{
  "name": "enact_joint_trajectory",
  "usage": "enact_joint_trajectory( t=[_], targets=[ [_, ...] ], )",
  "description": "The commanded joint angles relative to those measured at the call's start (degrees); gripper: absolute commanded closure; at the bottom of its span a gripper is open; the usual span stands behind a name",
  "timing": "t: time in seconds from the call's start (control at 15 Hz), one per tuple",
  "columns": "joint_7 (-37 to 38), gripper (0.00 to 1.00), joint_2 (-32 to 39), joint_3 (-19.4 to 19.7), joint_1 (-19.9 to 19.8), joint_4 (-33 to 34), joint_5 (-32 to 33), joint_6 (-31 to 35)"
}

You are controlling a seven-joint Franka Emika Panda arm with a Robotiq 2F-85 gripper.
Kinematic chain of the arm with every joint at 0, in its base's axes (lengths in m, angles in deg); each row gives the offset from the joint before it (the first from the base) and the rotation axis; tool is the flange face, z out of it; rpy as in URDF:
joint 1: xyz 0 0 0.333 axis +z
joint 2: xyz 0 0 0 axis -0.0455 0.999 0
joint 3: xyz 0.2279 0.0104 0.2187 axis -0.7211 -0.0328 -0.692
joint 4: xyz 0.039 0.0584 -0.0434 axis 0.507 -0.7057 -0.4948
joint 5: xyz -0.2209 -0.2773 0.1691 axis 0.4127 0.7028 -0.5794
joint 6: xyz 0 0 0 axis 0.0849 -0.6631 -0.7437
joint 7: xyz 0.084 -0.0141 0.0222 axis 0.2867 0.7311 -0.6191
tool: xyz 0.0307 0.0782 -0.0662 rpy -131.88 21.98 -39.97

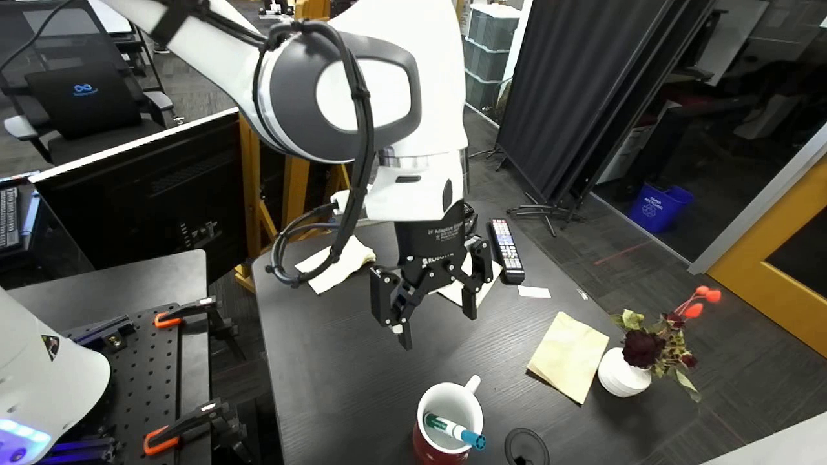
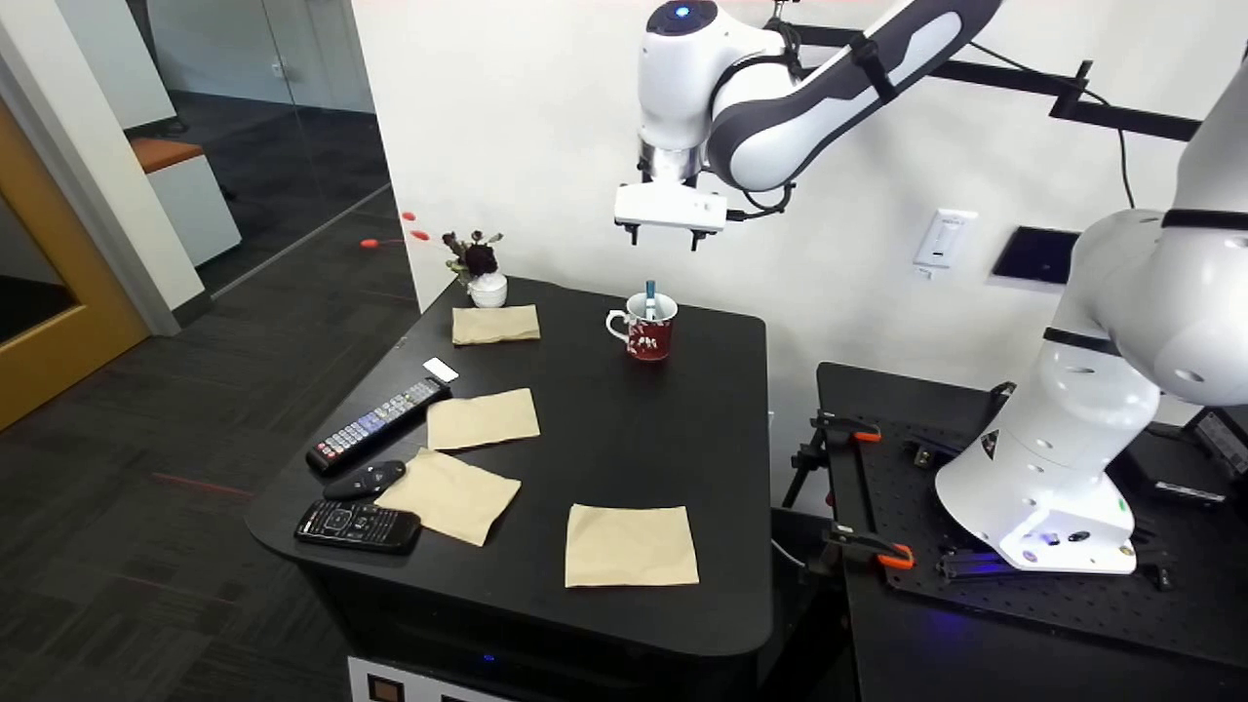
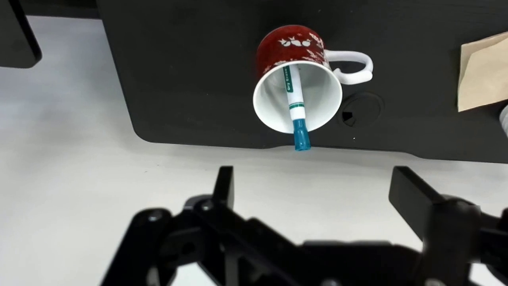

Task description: Take the marker out of the cup and put it on the table

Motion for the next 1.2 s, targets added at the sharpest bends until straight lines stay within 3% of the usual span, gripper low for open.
enact_joint_trajectory(
  t=[0.0,0.53,1.13],
  targets=[
    [-0.12,0.0,0.59,0.96,0.33,0.09,0.82,0.75],
    [-0.17,0.0,1.15,1.23,0.57,0.16,0.98,0.94],
    [8.43,0.0,5.2,2.63,0.5,0.77,8.33,3.34]
  ],
)
